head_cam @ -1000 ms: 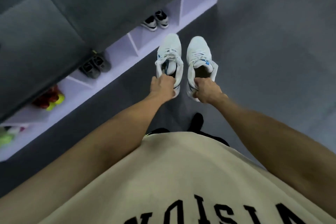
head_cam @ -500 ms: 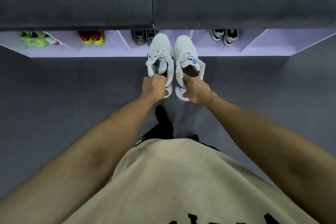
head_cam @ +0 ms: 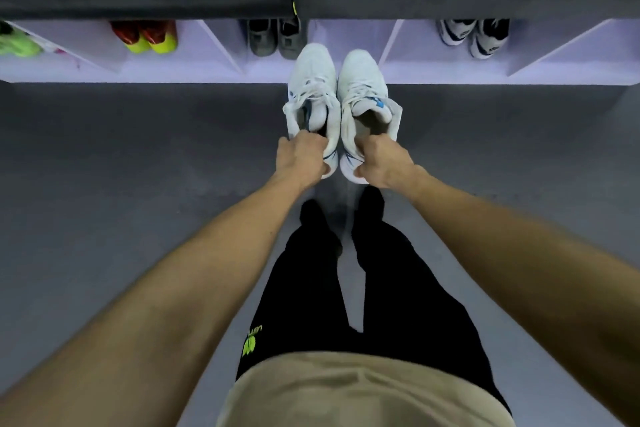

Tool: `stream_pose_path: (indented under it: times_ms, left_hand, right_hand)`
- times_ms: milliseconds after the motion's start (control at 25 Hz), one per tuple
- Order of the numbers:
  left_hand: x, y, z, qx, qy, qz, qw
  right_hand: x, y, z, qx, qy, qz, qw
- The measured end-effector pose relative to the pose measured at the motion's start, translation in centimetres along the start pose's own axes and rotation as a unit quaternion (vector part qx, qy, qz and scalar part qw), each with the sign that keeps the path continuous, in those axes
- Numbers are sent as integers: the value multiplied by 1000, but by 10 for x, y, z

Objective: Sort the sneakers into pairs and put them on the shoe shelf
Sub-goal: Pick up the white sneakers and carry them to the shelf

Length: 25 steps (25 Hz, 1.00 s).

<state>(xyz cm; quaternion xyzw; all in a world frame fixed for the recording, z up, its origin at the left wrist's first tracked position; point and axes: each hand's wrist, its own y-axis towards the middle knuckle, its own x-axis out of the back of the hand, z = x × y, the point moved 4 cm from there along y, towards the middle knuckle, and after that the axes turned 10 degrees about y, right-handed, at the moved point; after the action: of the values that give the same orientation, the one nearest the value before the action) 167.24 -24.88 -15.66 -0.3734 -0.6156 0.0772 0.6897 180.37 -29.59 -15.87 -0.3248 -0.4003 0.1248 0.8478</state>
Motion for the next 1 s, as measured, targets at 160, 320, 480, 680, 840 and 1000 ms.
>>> stream_pose_path:
  times_ms: [160, 320, 480, 680, 840, 1000]
  left_hand:
    - [-51, 74, 6, 12, -3, -1, 1000]
    - [-103, 158, 14, 24, -10, -18, 999]
    - [-133, 238, 18, 10, 1, -57, 998]
    - [-153, 337, 22, 10, 8, -103, 995]
    - [-149, 404, 21, 4, 19, -148, 989]
    - [-138, 455, 26, -14, 38, -186, 982]
  right_hand:
    - [-30, 78, -38, 4, -22, 1, 1000]
    - [-58, 162, -76, 16, -49, 3, 999]
    - [-73, 238, -102, 29, -56, -22, 998]
    - [-70, 327, -122, 30, -46, -61, 997]
    - [-57, 387, -136, 36, -38, -103, 993]
    - [-44, 439, -146, 55, -33, -146, 987]
